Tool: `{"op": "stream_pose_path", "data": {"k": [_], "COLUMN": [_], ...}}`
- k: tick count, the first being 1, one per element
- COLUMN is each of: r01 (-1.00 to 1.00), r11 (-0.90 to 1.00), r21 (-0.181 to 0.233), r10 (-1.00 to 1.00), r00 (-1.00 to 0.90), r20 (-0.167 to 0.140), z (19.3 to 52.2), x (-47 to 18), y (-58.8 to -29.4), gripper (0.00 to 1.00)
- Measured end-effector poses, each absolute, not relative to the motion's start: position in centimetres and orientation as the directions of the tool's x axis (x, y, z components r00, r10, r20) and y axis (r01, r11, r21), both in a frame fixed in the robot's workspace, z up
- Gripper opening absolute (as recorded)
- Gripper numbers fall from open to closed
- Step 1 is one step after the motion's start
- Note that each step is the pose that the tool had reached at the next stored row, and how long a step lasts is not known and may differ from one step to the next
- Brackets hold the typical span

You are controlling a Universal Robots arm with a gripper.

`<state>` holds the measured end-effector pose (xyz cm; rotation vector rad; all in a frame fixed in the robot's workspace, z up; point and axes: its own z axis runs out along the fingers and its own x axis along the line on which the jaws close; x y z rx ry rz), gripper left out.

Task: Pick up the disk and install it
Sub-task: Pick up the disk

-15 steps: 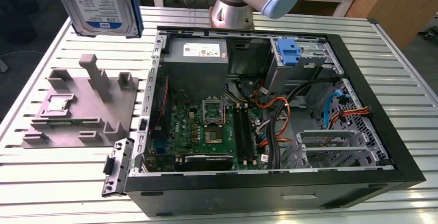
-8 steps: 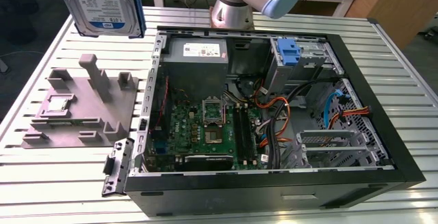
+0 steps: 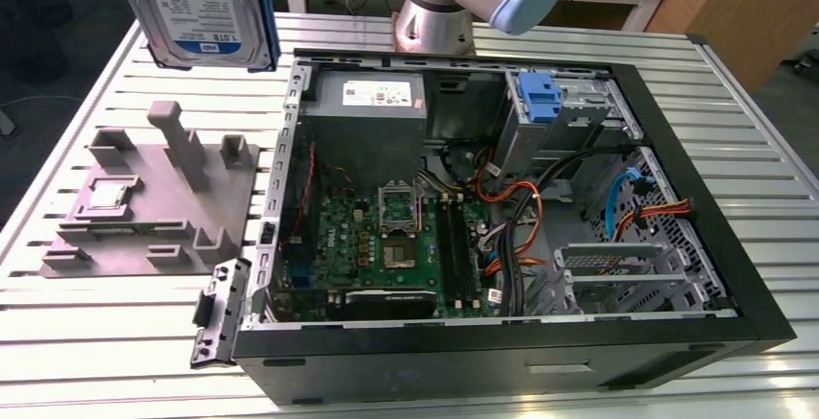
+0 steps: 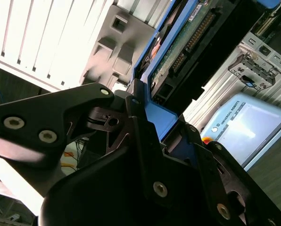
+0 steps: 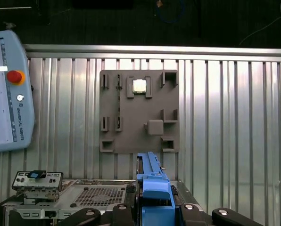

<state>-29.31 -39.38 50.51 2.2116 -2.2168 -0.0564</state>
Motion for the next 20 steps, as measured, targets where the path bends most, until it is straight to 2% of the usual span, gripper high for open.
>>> {"op": "stream_pose_path", "data": {"k": [14, 20], "r01": [-0.999, -0.999], "r11": [0.002, 0.002], "r21": [0.032, 0.032], "r10": [-1.0, -1.0], "r00": [-0.003, -0.003], "r20": [-0.019, -0.019], "z": [50.5, 50.4], "x": [-27.4, -27.4], "y": [-39.4, -40.5], "gripper": [0.37, 0.37]}}
